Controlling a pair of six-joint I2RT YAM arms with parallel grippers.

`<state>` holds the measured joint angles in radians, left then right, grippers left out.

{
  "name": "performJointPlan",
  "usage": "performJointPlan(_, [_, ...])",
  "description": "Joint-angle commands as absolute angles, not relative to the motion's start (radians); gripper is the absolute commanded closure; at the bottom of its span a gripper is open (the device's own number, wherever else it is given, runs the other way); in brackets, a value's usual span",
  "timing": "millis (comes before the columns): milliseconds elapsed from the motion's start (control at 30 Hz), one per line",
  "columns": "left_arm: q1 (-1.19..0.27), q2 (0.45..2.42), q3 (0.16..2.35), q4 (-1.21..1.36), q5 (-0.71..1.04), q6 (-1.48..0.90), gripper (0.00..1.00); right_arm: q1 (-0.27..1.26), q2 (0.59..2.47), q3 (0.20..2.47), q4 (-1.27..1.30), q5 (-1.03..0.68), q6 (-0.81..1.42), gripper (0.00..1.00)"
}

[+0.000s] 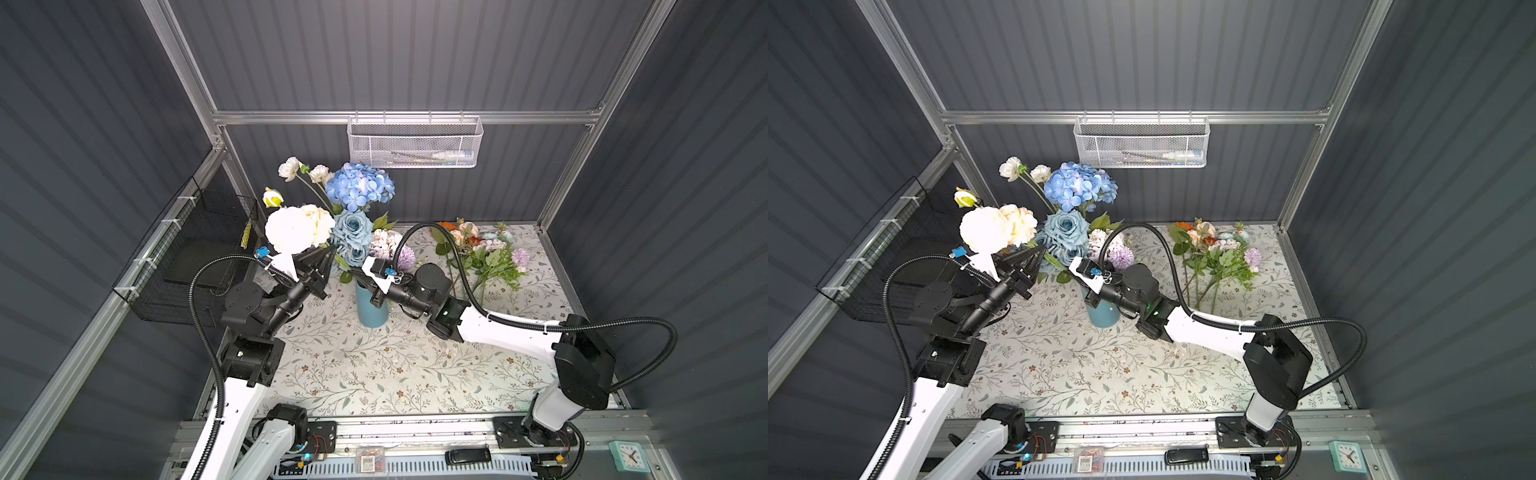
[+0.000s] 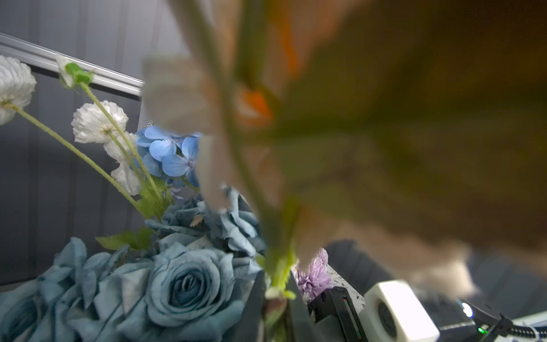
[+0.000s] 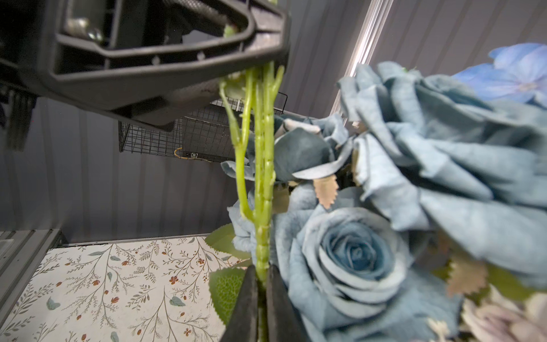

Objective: Arrange the flowers into the vase

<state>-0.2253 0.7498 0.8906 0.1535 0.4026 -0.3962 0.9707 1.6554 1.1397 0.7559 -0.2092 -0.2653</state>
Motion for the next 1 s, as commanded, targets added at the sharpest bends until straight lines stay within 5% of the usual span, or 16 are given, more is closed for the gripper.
performJointPlan(0, [-0.219, 0.753, 0.895, 0.094, 0.407, -0.370, 0.90, 0.975, 1.617, 1.088, 0.845, -0.205, -0.231, 0.62])
performJointPlan(133, [-0.220, 0.742, 0.856, 0.056, 0.378, -0.346, 0.88, 0.974, 1.558, 1.022, 0.909, -0.206, -0.206, 0.31])
performJointPlan(267, [-0.222, 0.742, 0.830, 0.056, 0.367, -0.332, 0.87, 0.970, 1.490, 0.971, 0.935, -0.187, -0.192, 0.20])
performJointPlan(967, [-0.530, 0.859, 0.784, 0.032, 0.076, -0.191, 0.86, 0.863, 1.344, 0.798, 1.107, -0.065, -0.079, 0.16])
